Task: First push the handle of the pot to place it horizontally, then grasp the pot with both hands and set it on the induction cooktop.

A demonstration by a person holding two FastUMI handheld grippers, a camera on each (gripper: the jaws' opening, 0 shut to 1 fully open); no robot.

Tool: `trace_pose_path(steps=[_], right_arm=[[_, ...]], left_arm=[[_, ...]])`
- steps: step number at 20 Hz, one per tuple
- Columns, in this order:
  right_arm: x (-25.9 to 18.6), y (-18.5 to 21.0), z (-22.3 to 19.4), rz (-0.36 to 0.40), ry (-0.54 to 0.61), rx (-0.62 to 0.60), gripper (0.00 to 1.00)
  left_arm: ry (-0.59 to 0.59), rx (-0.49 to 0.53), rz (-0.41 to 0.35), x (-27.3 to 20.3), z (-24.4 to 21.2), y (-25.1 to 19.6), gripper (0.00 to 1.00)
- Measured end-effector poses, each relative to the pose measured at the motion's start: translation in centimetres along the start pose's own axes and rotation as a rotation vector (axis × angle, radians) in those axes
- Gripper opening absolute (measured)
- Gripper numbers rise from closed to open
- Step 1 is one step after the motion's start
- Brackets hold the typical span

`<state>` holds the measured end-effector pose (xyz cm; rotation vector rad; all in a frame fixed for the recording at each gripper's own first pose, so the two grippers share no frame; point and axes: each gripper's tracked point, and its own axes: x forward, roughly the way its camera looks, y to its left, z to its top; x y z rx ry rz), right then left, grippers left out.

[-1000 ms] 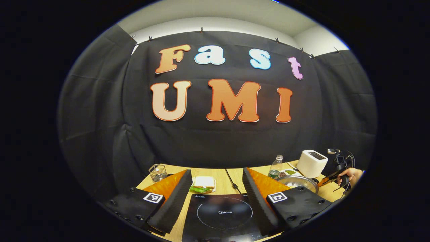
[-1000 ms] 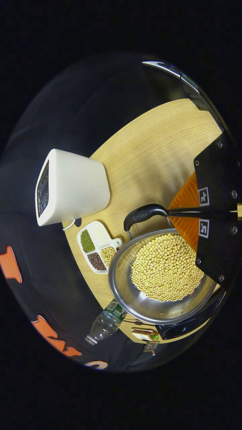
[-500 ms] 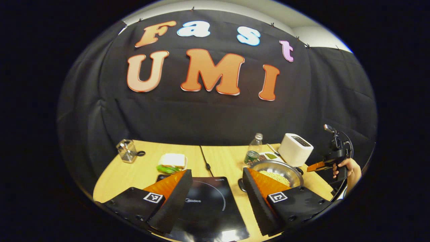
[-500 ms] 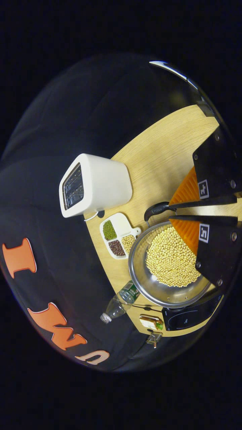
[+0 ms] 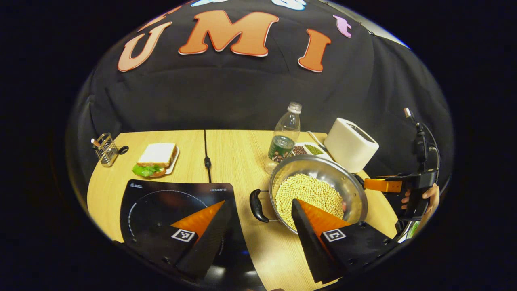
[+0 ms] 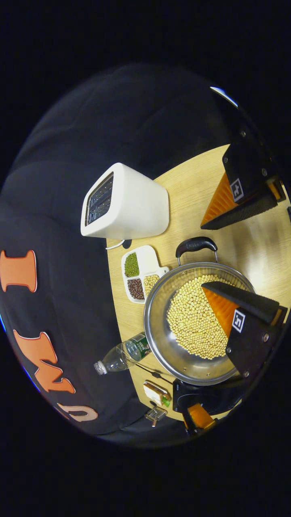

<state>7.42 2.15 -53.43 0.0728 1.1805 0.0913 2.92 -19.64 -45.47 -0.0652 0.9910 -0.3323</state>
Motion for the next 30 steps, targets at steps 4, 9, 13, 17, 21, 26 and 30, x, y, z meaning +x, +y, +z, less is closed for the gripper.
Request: trace_pose_path(steps=[4,9,13,17,21,26,30], right_arm=[[1.4,0.3,-0.9,0.009,0.011,-0.028,0.87],[3.1,0.1,-2.1,0.0,0.021,-0.062,0.89],[4.0,0.2,-2.5,0.011,0.016,-0.049,0.89],[4.2,0.5,-2.5,-0.016,0.013,-0.056,0.9],[5.7,0.2,-2.1,-0.027,-0.002,-0.059,0.92],[7.1,-0.8,-2.1,-0.046,-0.001,-0.063,0.9],[7.8,-0.5,-1.0,-0.03,-0.056,-0.077,0.87]], left_arm=[[0.032,0.006,-0.007,4.0,-0.8,-1.2,0.99],[0.064,0.049,0.047,7.1,-2.1,-0.9,0.99],[0.055,0.054,0.06,8.3,-2.2,-1.0,0.99],[0.047,0.064,0.034,8.8,-2.4,-1.9,0.99],[0.062,0.075,0.049,10.3,-3.4,-1.7,0.99],[0.063,0.104,0.085,11.8,-3.7,-0.7,0.97],[0.032,0.117,0.11,12.1,-3.2,-0.2,0.89]])
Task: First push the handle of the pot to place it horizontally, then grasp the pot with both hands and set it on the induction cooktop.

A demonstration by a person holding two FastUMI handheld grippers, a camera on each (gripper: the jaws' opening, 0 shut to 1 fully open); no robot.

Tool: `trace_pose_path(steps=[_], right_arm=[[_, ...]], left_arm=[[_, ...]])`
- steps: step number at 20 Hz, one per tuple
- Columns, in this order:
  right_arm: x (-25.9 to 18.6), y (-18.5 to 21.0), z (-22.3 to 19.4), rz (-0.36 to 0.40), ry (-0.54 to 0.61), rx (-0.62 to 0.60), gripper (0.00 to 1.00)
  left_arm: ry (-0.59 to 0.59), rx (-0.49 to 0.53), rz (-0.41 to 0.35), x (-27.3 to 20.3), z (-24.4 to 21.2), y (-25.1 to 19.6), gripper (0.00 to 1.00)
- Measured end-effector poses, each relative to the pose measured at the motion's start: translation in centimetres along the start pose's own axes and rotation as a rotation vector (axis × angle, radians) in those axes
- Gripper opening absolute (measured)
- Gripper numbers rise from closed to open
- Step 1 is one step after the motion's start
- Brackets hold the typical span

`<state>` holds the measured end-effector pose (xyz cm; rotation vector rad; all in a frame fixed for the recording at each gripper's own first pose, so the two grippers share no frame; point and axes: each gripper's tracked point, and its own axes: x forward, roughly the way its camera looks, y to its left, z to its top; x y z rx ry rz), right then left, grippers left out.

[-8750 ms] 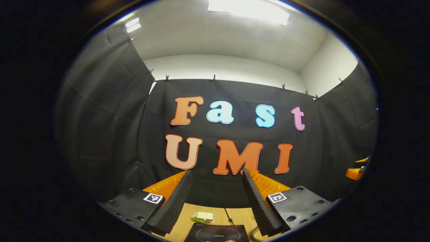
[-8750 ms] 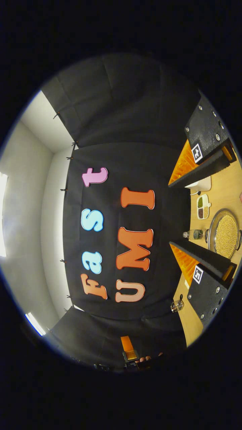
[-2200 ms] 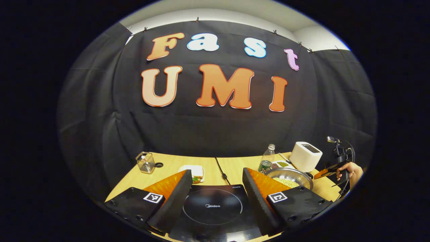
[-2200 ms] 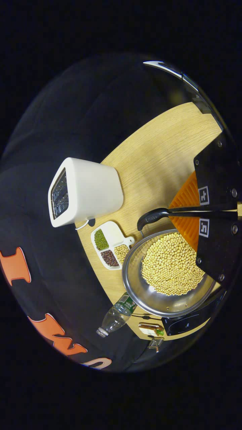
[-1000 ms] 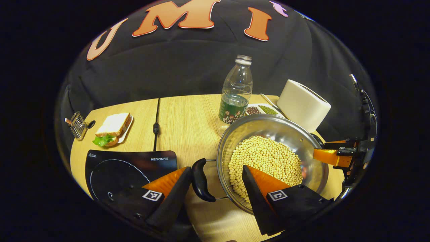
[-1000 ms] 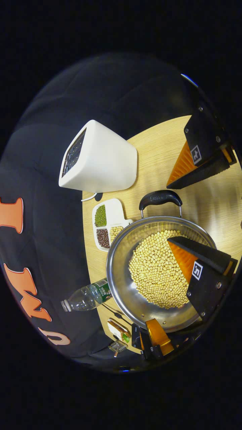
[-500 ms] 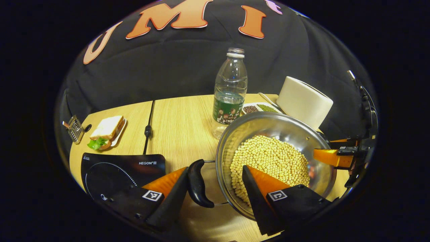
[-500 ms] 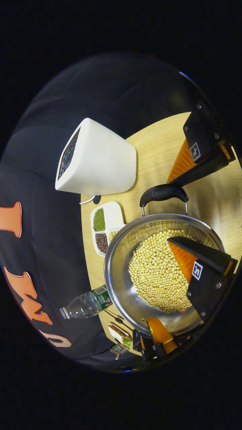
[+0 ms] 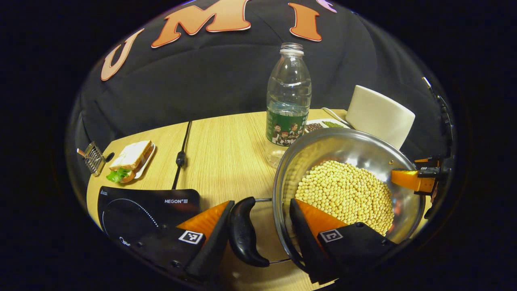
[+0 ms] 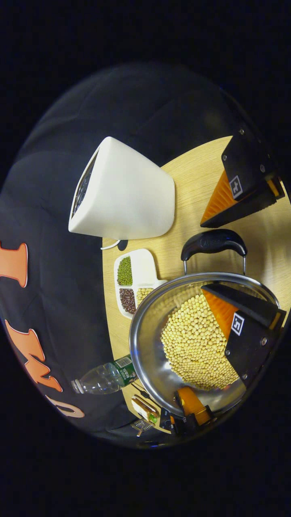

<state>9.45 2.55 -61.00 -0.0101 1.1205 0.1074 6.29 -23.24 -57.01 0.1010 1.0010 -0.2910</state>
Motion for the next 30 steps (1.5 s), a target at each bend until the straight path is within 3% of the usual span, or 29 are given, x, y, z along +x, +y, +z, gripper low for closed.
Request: trace_pose_path(steps=[11,13,14,19,25,29,30], right_arm=[[0.0,0.4,0.2,0.012,-0.018,-0.031,0.69],[-0.1,0.4,0.2,0.015,-0.012,-0.034,0.6],[-0.3,0.5,0.3,0.011,-0.013,-0.045,0.64],[-0.9,0.3,0.8,-0.004,-0.037,-0.056,0.64],[-0.5,0.4,0.5,-0.006,-0.095,-0.056,0.63],[-0.3,0.4,0.5,0.006,-0.132,-0.07,0.63],[-0.3,0.6,0.5,0.011,-0.139,-0.073,0.59]], left_arm=[[-0.051,-0.019,0.061,0.5,0.7,0.4,0.8],[-0.053,-0.026,0.067,0.3,0.9,0.3,0.79],[-0.05,-0.027,0.07,0.3,0.7,0.4,0.77],[-0.074,-0.034,0.067,-1.2,1.7,0.6,0.77],[-0.123,-0.026,0.069,-5.5,4.0,1.8,0.73],[-0.149,-0.039,0.082,-8.8,4.9,3.6,0.76],[-0.155,-0.044,0.086,-9.6,5.1,4.2,0.76]])
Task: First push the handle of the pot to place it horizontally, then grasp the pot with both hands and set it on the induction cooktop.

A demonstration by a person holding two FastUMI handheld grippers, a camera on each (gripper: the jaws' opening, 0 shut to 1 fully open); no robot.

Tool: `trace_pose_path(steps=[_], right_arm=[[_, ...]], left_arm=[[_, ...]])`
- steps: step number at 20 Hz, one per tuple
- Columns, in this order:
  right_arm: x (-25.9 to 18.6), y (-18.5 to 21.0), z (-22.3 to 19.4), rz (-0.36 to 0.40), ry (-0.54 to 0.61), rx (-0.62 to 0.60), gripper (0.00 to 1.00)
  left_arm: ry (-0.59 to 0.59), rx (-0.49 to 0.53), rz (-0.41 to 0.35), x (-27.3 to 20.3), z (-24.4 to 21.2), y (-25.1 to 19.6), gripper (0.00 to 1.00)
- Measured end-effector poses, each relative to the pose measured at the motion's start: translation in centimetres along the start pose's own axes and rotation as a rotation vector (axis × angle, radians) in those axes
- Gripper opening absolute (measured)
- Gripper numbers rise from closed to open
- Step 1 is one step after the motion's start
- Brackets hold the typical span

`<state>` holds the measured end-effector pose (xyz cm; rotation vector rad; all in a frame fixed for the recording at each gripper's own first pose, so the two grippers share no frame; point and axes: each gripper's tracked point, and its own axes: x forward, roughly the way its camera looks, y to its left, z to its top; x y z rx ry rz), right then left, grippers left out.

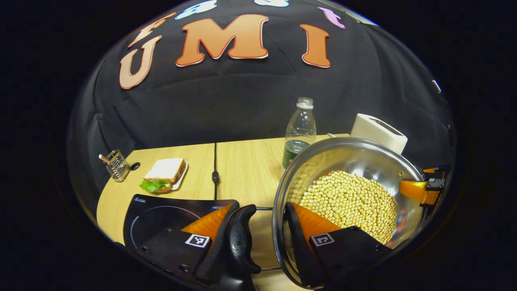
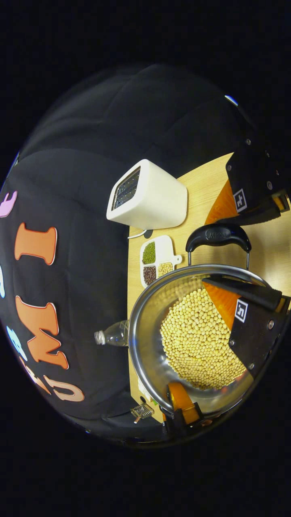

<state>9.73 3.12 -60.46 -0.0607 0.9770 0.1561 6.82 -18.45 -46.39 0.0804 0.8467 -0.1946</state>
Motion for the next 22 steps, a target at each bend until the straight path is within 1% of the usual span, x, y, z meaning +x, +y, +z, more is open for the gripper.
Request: trace_pose_path(steps=[1,7,8,9,10,11,12,13,15,16,20,21,22], right_arm=[[0.1,-0.1,0.0,0.004,-0.005,-0.002,0.63],[0.5,0.0,-0.1,0.047,-0.041,-0.024,0.63],[0.7,0.1,-0.1,0.056,-0.045,-0.027,0.63],[0.8,0.0,-0.1,0.063,-0.049,-0.033,0.63],[1.0,0.1,0.0,0.071,-0.057,-0.038,0.63],[0.9,0.0,0.1,0.078,-0.056,-0.044,0.63],[0.9,0.0,0.2,0.085,-0.056,-0.049,0.63],[0.9,-0.3,0.3,0.091,-0.055,-0.057,0.63],[0.8,-0.4,0.6,0.103,-0.056,-0.069,0.63],[0.8,-0.4,0.7,0.11,-0.057,-0.075,0.63],[1.1,-0.4,0.8,0.137,-0.069,-0.095,0.63],[1.1,-0.3,0.7,0.144,-0.069,-0.101,0.63],[1.2,-0.3,0.8,0.151,-0.067,-0.102,0.63]], left_arm=[[-0.003,-0.003,0.004,-0.7,0.3,0.7,0.76],[-0.035,-0.003,0.053,-4.6,2.0,5.4,0.76],[-0.04,-0.001,0.061,-5.0,2.1,6.3,0.73],[-0.043,-0.004,0.07,-5.9,2.3,6.8,0.76],[-0.045,-0.008,0.079,-6.5,2.2,7.6,0.73],[-0.045,-0.012,0.087,-6.9,2.1,8.5,0.76],[-0.043,-0.016,0.096,-7.2,1.9,9.4,0.73],[-0.043,-0.024,0.103,-7.5,1.7,10.3,0.76],[-0.041,-0.035,0.117,-8.3,1.4,12.0,0.76],[-0.043,-0.04,0.125,-8.7,1.3,12.9,0.73],[-0.051,-0.051,0.158,-10.4,1.1,16.2,0.73],[-0.05,-0.055,0.166,-10.7,1.1,17.1,0.76],[-0.048,-0.057,0.173,-11.0,0.9,17.8,0.76]])
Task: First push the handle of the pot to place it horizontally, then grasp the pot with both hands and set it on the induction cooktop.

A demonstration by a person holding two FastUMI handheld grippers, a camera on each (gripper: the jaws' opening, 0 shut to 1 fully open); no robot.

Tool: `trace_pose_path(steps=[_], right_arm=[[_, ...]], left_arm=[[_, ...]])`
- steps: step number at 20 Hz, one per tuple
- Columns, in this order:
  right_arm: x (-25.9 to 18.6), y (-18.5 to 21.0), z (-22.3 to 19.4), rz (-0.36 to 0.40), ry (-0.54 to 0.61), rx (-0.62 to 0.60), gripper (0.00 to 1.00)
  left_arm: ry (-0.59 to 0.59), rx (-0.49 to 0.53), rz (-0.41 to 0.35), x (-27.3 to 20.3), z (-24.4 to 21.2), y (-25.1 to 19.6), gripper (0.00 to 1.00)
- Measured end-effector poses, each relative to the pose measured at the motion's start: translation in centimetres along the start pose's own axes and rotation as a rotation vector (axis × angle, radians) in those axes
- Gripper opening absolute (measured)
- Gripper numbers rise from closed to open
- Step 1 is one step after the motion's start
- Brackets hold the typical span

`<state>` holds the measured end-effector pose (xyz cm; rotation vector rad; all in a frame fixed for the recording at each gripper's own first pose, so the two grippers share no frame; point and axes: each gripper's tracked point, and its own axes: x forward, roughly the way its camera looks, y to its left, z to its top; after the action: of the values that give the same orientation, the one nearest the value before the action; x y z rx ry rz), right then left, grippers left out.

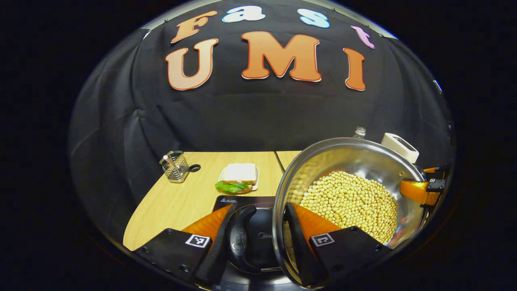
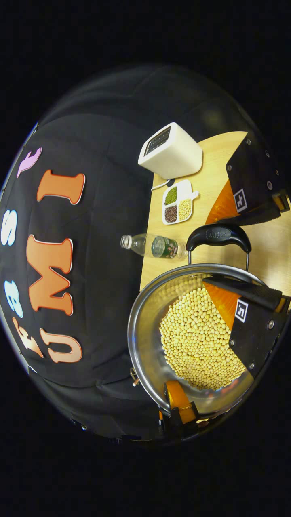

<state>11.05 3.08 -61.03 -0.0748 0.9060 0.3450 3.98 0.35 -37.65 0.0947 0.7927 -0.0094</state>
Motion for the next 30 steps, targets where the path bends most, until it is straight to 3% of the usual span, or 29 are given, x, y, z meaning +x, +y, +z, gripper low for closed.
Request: trace_pose_path(steps=[11,12,13,18,19,20,21,22,30], right_arm=[[0.3,-0.1,0.7,0.054,0.001,-0.026,0.63],[0.3,-0.1,0.7,0.057,0.001,-0.029,0.58],[0.3,0.0,0.7,0.058,0.0,-0.028,0.63],[0.4,0.0,0.7,0.072,0.016,-0.026,0.63],[0.4,-0.2,0.8,0.072,0.02,-0.024,0.59],[0.3,-0.1,0.8,0.075,0.024,-0.027,0.63],[0.3,-0.2,0.9,0.075,0.03,-0.025,0.59],[0.3,0.0,0.9,0.077,0.034,-0.026,0.63],[-0.2,0.0,1.3,0.065,0.082,-0.028,0.63]], left_arm=[[0.017,-0.021,0.073,-1.2,-0.8,7.5,0.76],[0.019,-0.025,0.076,-1.1,-0.9,8.0,0.76],[0.022,-0.026,0.079,-1.0,-0.9,8.4,0.76],[0.035,-0.018,0.092,-0.9,-1.7,10.4,0.76],[0.039,-0.021,0.093,-0.7,-1.9,10.8,0.76],[0.043,-0.024,0.093,-0.5,-2.3,11.0,0.76],[0.047,-0.026,0.092,-0.3,-2.5,11.3,0.76],[0.053,-0.025,0.091,0.1,-2.8,11.4,0.76],[0.117,-0.05,0.074,2.4,-5.7,12.0,0.77]])
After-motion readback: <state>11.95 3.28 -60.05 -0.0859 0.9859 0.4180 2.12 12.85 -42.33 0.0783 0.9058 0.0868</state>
